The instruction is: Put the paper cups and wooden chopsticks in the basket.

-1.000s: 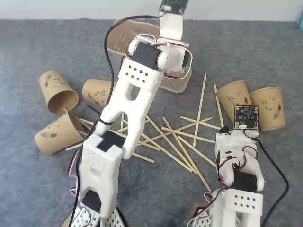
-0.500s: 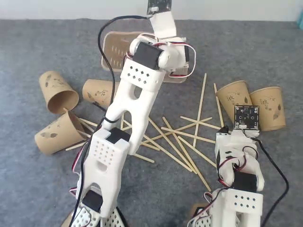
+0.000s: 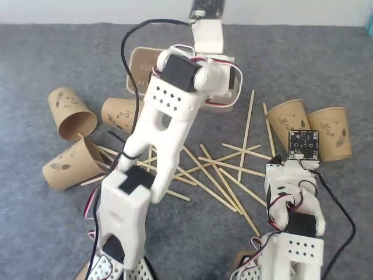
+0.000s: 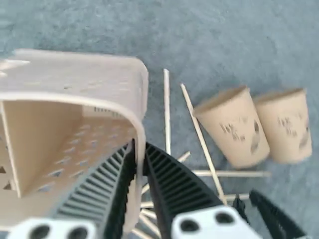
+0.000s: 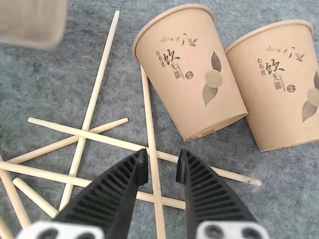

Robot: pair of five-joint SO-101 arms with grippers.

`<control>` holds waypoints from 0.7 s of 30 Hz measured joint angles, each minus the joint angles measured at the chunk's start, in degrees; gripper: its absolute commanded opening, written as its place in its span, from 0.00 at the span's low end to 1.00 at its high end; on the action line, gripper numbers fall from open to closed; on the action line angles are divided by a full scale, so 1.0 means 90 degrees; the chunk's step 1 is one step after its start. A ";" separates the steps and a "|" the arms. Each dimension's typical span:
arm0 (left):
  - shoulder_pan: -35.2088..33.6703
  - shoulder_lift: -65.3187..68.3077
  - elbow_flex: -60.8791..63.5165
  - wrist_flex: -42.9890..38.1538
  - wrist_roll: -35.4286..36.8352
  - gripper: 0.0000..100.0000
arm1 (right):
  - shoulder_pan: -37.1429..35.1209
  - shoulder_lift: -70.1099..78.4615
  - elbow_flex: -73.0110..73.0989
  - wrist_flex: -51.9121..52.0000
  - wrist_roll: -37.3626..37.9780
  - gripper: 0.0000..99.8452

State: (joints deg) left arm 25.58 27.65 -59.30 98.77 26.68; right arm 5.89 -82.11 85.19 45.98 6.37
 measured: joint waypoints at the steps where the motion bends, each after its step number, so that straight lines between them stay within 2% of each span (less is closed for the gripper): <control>1: 0.0039 -0.0107 0.0098 0.0000 -0.0117 0.01 | 0.0000 0.0000 0.0000 0.0000 0.0000 0.11; 9: 0.0098 -0.0166 0.0137 0.0000 -0.0342 0.01 | 0.0000 0.0000 0.0000 0.0000 0.0000 0.11; 12: 0.0107 0.0205 -0.0264 0.0000 -0.0342 0.02 | 0.0000 0.0000 0.0000 0.0000 0.0000 0.11; 18: 0.0078 0.1026 -0.1182 -0.0010 -0.0342 0.22 | 0.0010 0.0000 0.0039 0.0000 0.0000 0.11; 21: 0.0010 0.1280 -0.1465 -0.0049 -0.0342 0.28 | 0.0000 0.0000 0.0039 0.0000 0.0000 0.11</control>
State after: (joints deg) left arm 25.67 39.16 -72.48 98.33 23.60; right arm 5.89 -82.11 85.54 45.98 6.37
